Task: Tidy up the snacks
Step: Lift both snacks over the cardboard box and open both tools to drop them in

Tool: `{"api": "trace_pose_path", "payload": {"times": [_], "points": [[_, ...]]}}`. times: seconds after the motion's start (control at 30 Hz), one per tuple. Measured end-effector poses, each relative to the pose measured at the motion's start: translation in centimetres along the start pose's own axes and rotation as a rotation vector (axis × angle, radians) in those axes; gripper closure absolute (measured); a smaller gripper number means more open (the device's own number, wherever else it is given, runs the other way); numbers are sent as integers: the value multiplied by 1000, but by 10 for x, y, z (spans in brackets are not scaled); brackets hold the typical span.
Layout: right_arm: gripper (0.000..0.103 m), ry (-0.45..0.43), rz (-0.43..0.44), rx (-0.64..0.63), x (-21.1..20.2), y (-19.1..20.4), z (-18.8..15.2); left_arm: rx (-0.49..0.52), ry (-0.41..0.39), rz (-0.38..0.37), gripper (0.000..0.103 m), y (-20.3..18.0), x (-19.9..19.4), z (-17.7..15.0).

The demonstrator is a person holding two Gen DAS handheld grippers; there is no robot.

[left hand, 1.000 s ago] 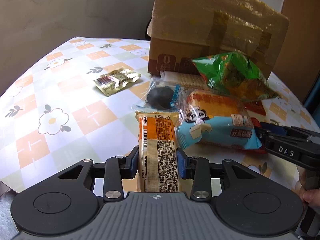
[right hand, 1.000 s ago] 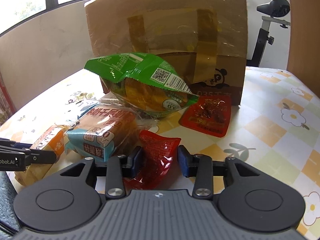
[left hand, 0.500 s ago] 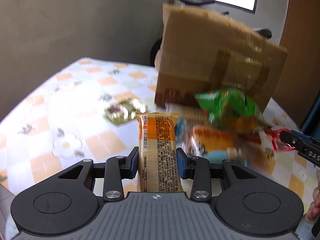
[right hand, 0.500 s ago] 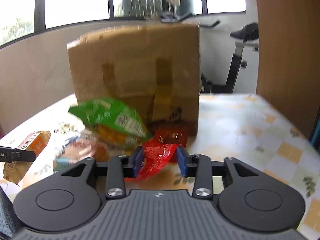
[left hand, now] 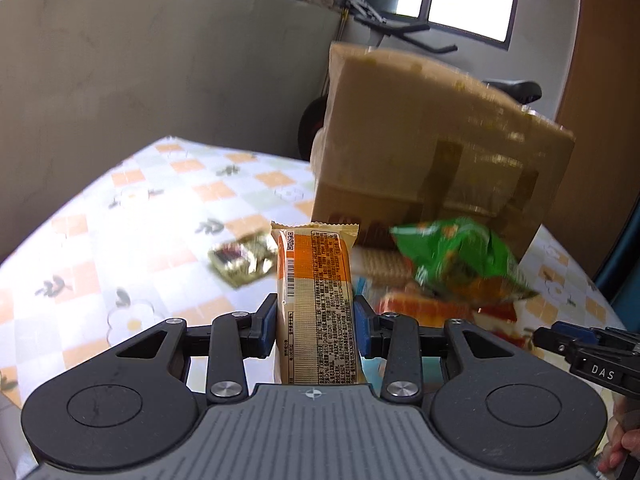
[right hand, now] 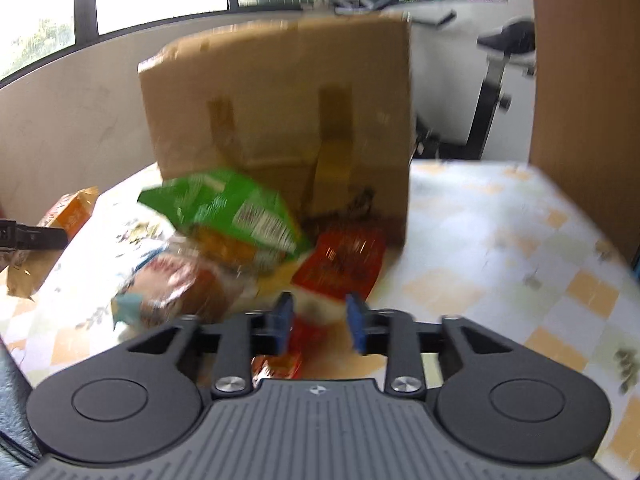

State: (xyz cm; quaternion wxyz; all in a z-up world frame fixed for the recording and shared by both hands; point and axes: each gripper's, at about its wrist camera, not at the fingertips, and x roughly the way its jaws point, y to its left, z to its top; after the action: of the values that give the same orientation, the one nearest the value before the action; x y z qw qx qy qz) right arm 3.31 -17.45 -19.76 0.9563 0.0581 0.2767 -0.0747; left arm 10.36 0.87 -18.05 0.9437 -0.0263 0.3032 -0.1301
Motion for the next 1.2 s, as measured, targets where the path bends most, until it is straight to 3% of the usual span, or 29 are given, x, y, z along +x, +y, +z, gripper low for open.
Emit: {"api": "trace_pose_path", "payload": {"times": [0.13, 0.27, 0.37, 0.57, 0.63, 0.87, 0.9, 0.93, 1.2], "points": [[52, 55, 6, -5, 12, 9, -7, -6, 22, -2, 63, 3, 5, -9], [51, 99, 23, 2, 27, 13, -13, -5, 20, -2, 63, 4, 6, -8], [50, 73, 22, -20, 30, 18, -17, -4, 28, -6, 63, 4, 5, -13], [65, 47, 35, -73, 28, 22, -20, -10, 44, -10, 63, 2, 8, -18], [80, 10, 32, -65, 19, 19, -17, -19, 37, -10, 63, 4, 7, -18], [85, -15, 28, -15, 6, 7, -11, -24, 42, -11, 63, 3, 6, -19], [87, -26, 30, -15, 3, 7, -10, -22, 42, -14, 63, 2, 6, -19], [96, -38, 31, -15, 1, 6, -9, -22, 42, -16, 63, 2, 6, -19], [96, -127, 21, 44, -20, -7, 7, -35, 33, -22, 63, 4, 3, -19]]}}
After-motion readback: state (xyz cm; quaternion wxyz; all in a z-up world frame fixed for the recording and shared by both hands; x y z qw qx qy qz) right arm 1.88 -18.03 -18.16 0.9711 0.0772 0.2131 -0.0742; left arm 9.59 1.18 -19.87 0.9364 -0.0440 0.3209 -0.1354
